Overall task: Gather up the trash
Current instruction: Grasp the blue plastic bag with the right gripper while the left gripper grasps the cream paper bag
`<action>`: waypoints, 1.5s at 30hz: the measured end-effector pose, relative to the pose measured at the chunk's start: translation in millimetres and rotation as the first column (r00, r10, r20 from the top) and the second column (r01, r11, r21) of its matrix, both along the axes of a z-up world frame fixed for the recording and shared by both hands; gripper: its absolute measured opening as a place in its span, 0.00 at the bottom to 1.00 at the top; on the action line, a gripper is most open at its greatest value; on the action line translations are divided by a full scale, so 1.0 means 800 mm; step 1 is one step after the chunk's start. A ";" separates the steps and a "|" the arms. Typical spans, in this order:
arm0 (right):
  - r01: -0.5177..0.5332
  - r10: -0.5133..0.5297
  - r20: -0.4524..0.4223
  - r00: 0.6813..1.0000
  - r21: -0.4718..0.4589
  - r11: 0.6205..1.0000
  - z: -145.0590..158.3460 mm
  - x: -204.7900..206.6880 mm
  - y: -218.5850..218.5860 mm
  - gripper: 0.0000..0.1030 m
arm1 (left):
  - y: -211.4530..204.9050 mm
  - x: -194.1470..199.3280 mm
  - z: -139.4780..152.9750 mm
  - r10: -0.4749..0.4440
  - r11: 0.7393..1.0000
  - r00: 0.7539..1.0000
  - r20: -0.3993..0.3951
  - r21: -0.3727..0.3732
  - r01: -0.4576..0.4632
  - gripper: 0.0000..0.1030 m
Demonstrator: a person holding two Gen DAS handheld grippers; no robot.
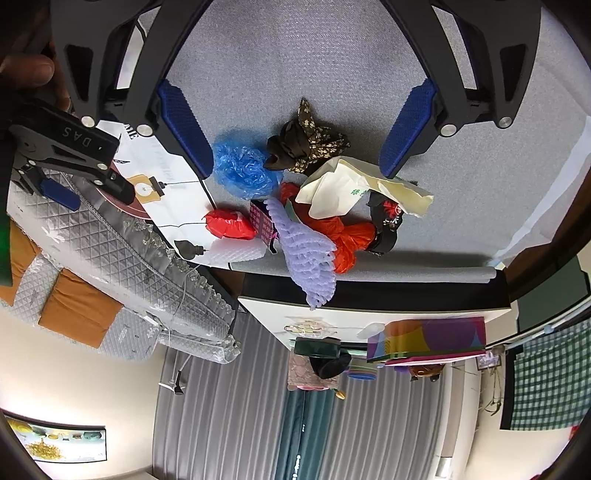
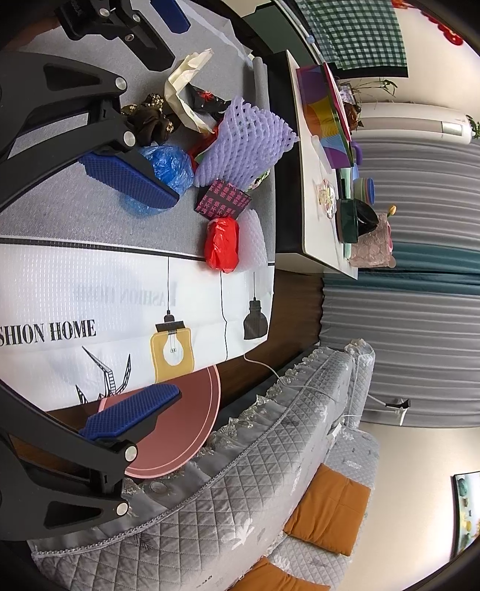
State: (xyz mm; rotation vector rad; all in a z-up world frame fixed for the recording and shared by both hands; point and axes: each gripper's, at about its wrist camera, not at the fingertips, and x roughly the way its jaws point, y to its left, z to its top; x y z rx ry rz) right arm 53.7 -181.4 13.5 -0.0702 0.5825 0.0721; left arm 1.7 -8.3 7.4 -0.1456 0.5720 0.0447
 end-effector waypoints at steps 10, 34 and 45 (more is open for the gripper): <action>-0.053 0.058 -0.057 0.997 0.081 0.995 -0.018 0.031 0.018 0.82 | 0.027 0.012 -0.009 0.054 0.998 0.998 -0.022 0.033 -0.053 0.64; -0.234 0.287 -0.263 0.921 0.214 0.948 -0.098 0.110 0.085 0.62 | 0.080 0.073 -0.056 0.144 0.987 0.975 -0.170 -0.048 -0.155 0.31; -0.300 0.341 -0.224 0.913 0.197 0.933 -0.084 0.098 0.086 0.06 | 0.080 0.071 -0.046 0.178 0.982 0.972 -0.156 -0.036 -0.186 0.16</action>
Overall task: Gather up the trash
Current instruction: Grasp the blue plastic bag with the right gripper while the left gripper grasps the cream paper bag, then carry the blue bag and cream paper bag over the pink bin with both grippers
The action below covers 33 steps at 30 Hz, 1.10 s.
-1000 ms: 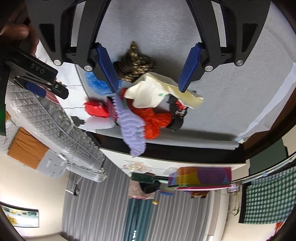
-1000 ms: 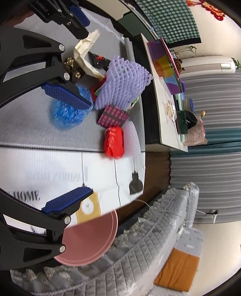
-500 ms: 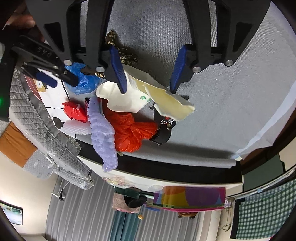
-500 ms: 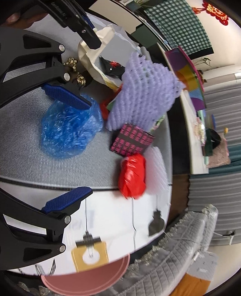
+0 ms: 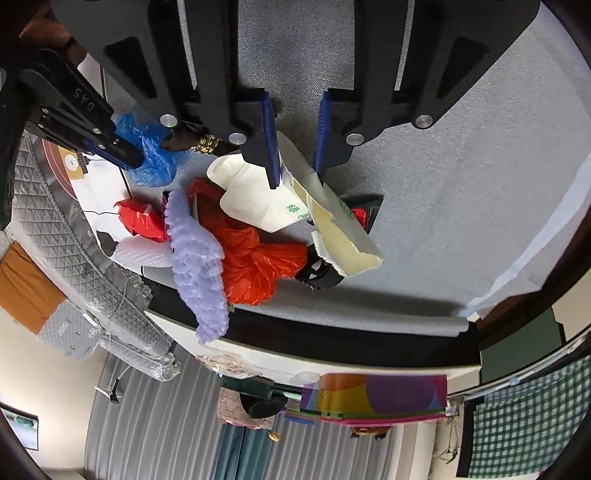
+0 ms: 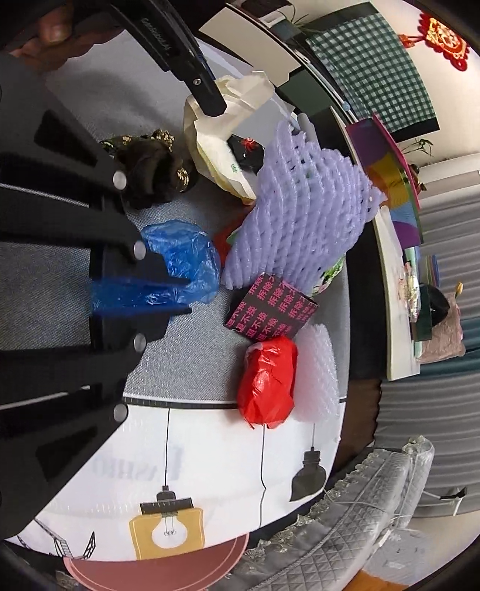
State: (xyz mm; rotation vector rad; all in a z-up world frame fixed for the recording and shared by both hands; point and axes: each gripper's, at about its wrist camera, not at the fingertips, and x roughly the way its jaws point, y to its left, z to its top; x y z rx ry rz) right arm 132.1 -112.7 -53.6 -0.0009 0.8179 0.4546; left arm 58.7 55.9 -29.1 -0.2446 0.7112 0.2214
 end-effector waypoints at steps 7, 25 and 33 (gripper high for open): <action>0.037 -0.038 0.054 0.998 0.015 0.999 0.027 -0.018 -0.019 0.05 | -0.003 -0.016 0.019 0.007 1.000 0.999 0.043 0.029 -0.008 0.13; 0.210 -0.213 0.158 0.964 0.039 0.977 0.088 -0.086 -0.110 0.05 | -0.048 -0.069 0.063 -0.070 0.997 0.987 0.142 0.048 0.064 0.12; 0.335 -0.339 0.179 0.924 0.057 0.941 0.102 -0.090 -0.178 0.05 | -0.098 -0.065 0.068 -0.180 0.983 0.970 0.162 0.050 0.174 0.12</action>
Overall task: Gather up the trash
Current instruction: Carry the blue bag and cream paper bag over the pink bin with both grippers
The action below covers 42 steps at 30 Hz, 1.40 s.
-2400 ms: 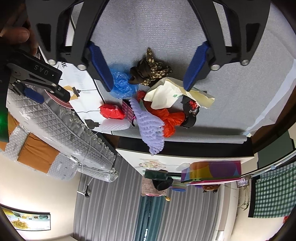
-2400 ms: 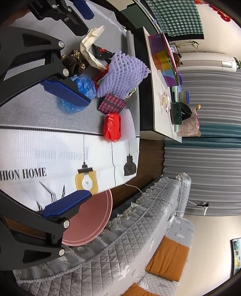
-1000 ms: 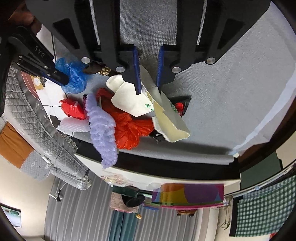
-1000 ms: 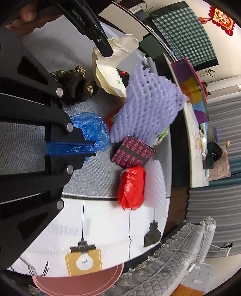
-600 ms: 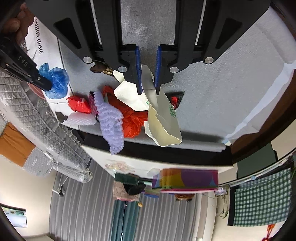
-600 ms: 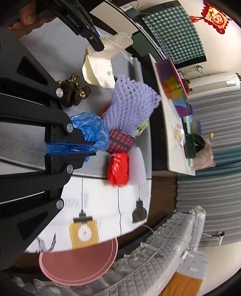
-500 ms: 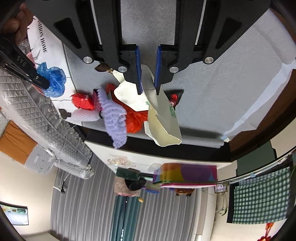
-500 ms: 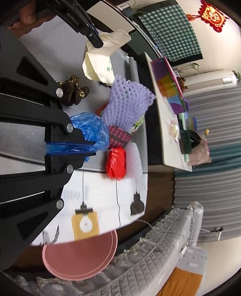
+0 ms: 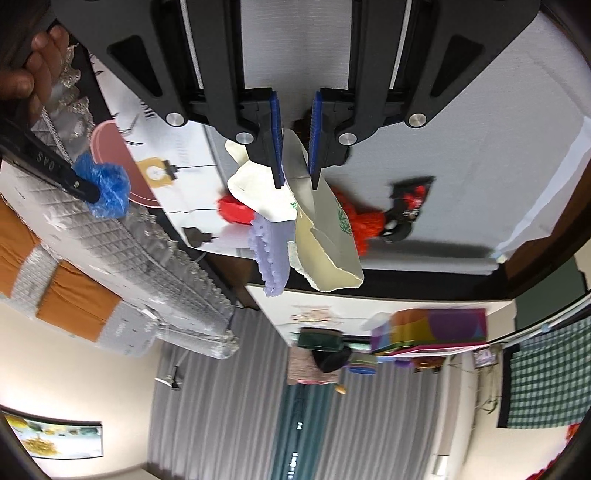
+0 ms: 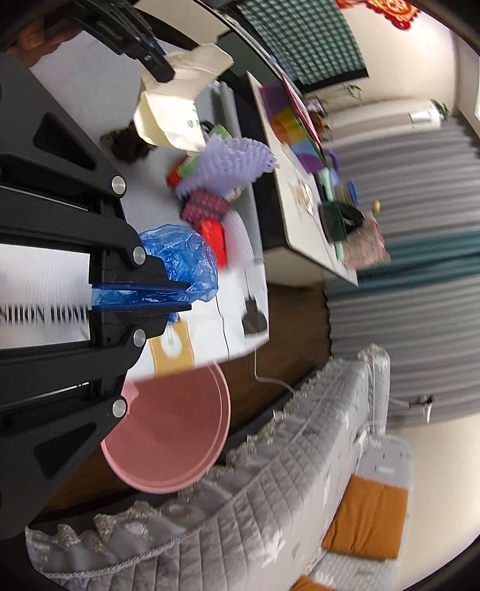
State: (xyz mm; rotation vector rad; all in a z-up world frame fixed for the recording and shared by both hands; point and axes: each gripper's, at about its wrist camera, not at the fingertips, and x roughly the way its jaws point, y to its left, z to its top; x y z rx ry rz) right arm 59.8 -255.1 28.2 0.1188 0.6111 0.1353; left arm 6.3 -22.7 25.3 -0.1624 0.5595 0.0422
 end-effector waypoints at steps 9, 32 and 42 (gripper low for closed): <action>0.110 -0.111 0.018 0.994 0.049 0.993 0.017 0.011 -0.073 0.05 | -0.067 0.011 -0.002 -0.110 0.994 0.994 -0.022 -0.012 0.110 0.12; 0.290 -0.291 -0.011 0.957 0.113 0.950 0.018 0.071 -0.204 0.05 | -0.196 0.115 0.016 -0.289 0.957 0.957 0.016 0.020 0.289 0.12; 0.303 -0.300 -0.042 0.953 0.106 0.947 0.009 0.096 -0.209 0.05 | -0.242 0.165 0.007 -0.393 0.919 0.920 -0.006 0.029 0.393 0.12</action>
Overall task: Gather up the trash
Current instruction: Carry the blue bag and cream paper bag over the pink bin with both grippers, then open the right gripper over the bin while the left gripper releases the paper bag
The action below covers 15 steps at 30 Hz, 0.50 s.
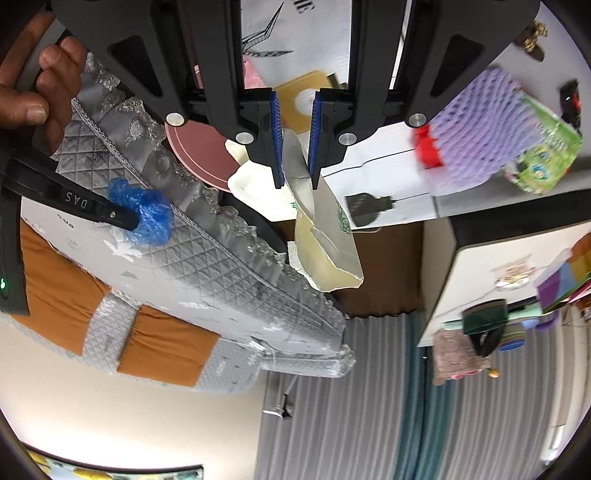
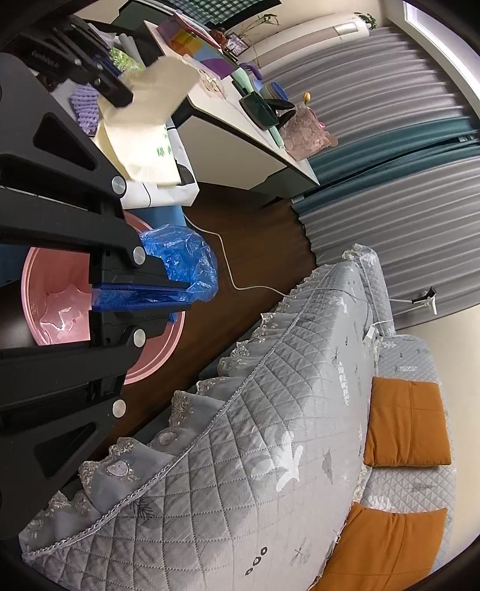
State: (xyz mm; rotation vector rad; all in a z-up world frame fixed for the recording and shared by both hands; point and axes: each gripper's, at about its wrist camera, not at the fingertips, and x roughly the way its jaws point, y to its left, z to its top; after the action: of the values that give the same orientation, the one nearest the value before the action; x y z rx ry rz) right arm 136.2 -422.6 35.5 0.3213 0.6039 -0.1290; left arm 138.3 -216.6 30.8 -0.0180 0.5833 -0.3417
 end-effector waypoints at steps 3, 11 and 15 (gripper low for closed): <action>0.006 -0.006 -0.012 1.000 0.000 1.000 -0.005 0.006 -0.002 0.05 | -0.014 0.011 -0.008 -0.031 0.999 0.999 -0.017 0.010 0.032 0.12; 0.009 -0.008 -0.041 0.999 0.012 1.000 -0.018 0.022 -0.005 0.05 | -0.047 0.036 -0.034 -0.098 0.994 0.993 -0.063 0.040 0.101 0.12; 0.009 -0.008 -0.053 0.999 0.010 1.000 -0.025 0.029 -0.007 0.05 | -0.056 0.048 -0.043 -0.122 0.991 0.989 -0.080 0.050 0.127 0.12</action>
State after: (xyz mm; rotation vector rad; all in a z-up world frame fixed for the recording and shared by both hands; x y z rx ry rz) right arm 159.1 -428.2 15.7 0.3310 0.6559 -0.1428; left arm 176.6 -261.2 -3.8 0.0589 0.6714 -0.4475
